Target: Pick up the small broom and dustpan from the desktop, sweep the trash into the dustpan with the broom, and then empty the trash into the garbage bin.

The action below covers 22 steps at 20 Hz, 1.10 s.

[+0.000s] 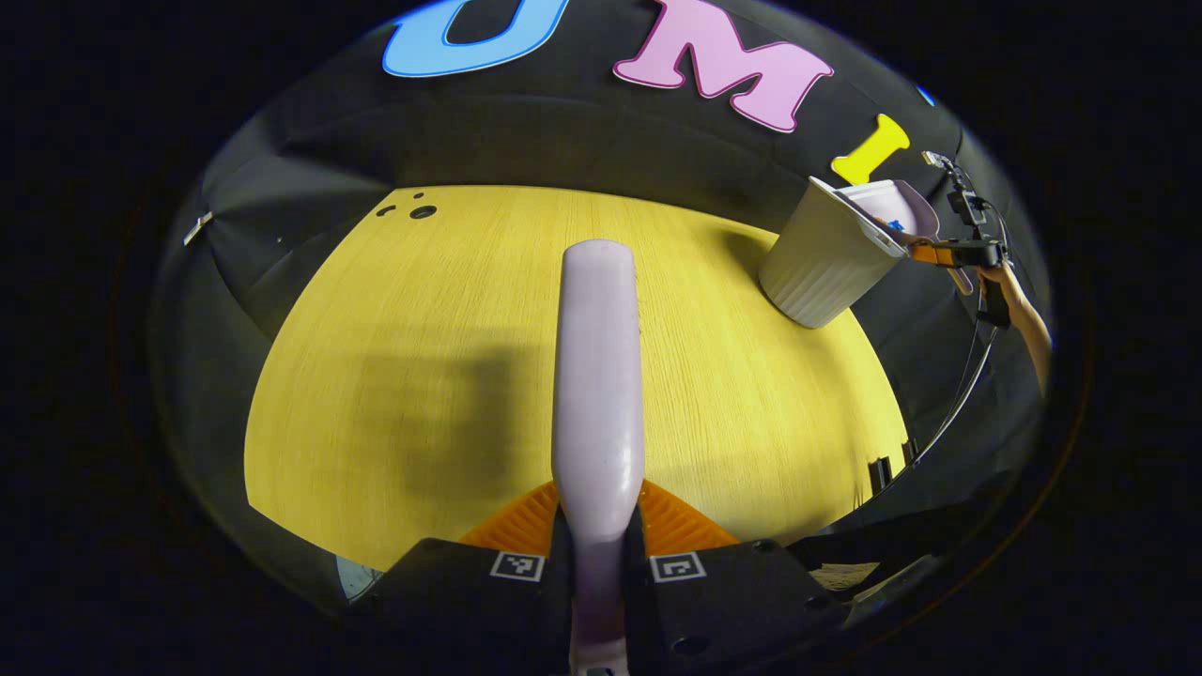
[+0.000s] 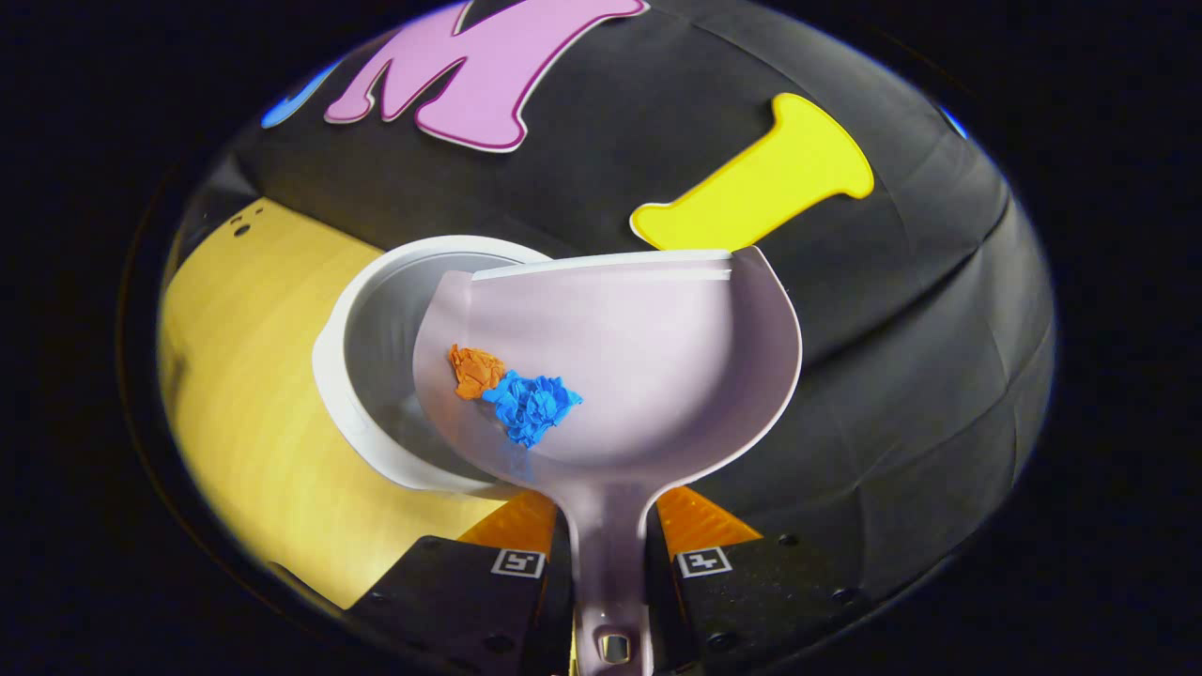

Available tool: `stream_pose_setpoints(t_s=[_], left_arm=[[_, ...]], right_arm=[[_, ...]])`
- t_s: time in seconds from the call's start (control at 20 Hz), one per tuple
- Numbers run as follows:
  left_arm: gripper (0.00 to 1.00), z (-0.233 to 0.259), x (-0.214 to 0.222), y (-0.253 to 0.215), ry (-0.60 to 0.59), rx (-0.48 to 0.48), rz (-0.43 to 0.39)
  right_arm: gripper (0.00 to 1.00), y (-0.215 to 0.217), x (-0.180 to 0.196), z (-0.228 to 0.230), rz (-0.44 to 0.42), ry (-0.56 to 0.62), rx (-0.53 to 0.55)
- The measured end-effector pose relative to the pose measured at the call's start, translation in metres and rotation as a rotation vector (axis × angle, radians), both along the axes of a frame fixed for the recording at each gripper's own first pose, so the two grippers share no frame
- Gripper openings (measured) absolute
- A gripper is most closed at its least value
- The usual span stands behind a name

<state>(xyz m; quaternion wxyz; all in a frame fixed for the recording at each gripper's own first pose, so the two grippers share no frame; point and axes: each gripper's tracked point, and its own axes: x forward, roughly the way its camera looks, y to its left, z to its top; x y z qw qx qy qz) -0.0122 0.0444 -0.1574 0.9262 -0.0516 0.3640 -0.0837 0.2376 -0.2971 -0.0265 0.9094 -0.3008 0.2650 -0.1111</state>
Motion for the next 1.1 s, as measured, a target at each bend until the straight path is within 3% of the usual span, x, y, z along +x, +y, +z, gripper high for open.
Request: stream_pose_setpoints(t_s=[0.25, 0.3, 0.35, 0.75, 1.1], left_arm=[[0.3, -0.001, -0.001, 0.006, 0.001, -0.003, 0.008], [0.27, -0.002, -0.002, 0.007, 0.004, -0.001, 0.006], [0.3, -0.003, -0.003, 0.009, 0.005, 0.005, 0.004], [0.27, -0.009, -0.005, 0.008, 0.018, 0.011, -0.009], [0.27, -0.012, -0.005, 0.006, 0.024, 0.007, -0.027]], right_arm=[[0.36, -0.001, 0.004, 0.011, 0.04, -0.01, -0.252], [0.36, -0.005, 0.012, 0.01, 0.045, -0.009, -0.3], [0.36, -0.009, 0.01, 0.009, 0.045, -0.004, -0.342], [0.36, -0.02, 0.0, 0.036, 0.08, 0.001, -0.629], [0.36, -0.027, -0.012, 0.071, 0.164, 0.015, -0.95]])
